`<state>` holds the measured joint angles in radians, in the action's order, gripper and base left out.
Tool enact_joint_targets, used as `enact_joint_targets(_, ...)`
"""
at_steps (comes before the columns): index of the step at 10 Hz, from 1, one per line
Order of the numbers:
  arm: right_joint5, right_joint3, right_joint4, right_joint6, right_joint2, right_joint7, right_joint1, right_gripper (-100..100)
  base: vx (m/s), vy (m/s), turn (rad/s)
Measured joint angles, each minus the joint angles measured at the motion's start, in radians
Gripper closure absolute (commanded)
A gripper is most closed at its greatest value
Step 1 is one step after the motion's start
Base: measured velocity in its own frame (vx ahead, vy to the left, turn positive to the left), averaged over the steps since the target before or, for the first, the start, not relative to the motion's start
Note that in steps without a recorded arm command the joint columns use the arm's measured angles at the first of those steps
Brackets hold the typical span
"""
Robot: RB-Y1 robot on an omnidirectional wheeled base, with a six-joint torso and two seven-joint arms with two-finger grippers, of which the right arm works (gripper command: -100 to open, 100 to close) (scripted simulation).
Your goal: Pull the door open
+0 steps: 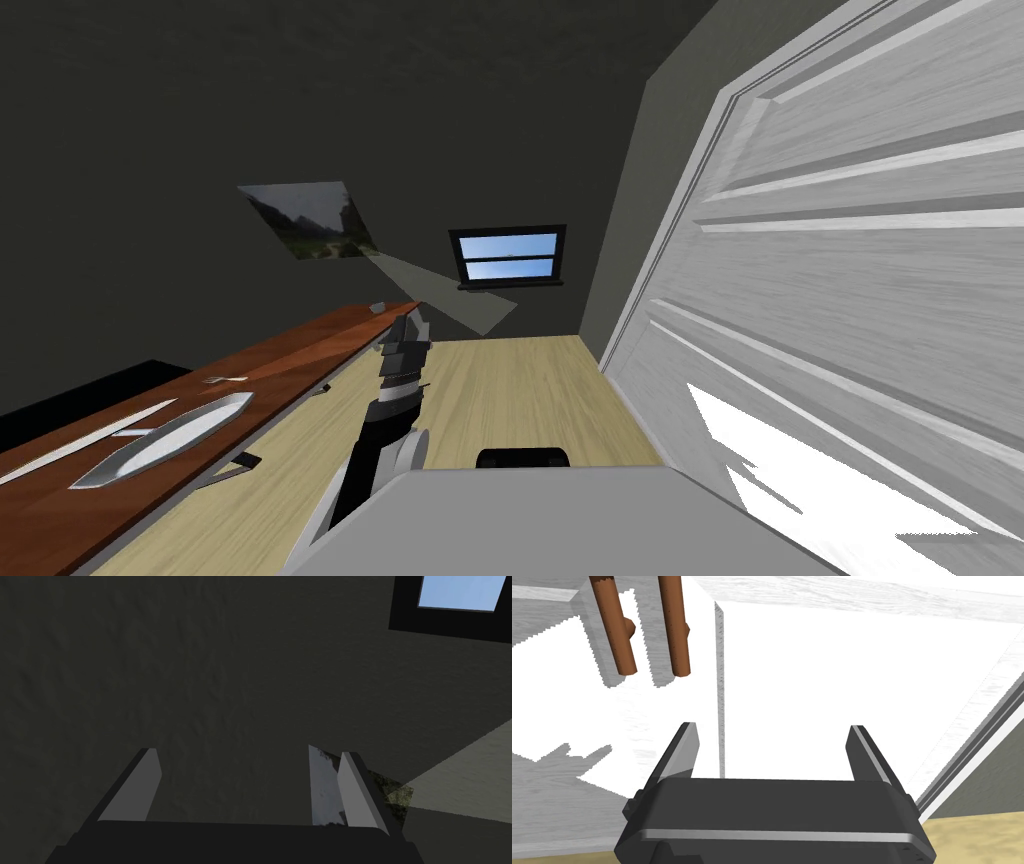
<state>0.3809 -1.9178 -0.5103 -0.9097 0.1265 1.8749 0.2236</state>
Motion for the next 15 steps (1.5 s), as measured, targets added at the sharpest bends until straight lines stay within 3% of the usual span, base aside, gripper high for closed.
enact_joint_targets(1,0.0,0.003,0.037,-0.022,0.012,0.004,0.025,-100,0.041,0.029,-0.068)
enact_joint_targets(4,0.005,0.012,-0.004,-0.009,-0.015,0.03,0.047,-100,0.036,0.014,-0.15)
enact_joint_targets(5,0.005,0.014,0.032,-0.028,-0.005,0.037,0.072,-100,0.062,0.011,-0.207)
enact_joint_targets(6,0.008,0.02,0.026,-0.033,-0.013,0.05,0.092,-100,0.064,0.008,-0.232)
enact_joint_targets(8,0.01,0.025,0.087,-0.071,0.002,0.062,0.139,-100,0.061,0.0,-0.146)
enact_joint_targets(9,0.011,0.027,0.085,-0.078,-0.004,0.067,0.146,-100,0.018,-0.009,0.021)
enact_joint_targets(10,0.012,0.029,0.06,-0.068,-0.017,0.073,0.144,-100,0.032,-0.021,-0.194)
enact_joint_targets(11,0.016,0.034,0.015,-0.053,-0.044,0.09,0.152,-100,0.035,-0.014,-0.13)
enact_joint_targets(12,0.016,0.036,0.036,-0.06,-0.036,0.096,0.165,-100,0.057,-0.048,-0.163)
enact_joint_targets(15,0.023,0.044,0.049,-0.083,-0.045,0.119,0.202,-100,0.055,-0.034,-0.126)
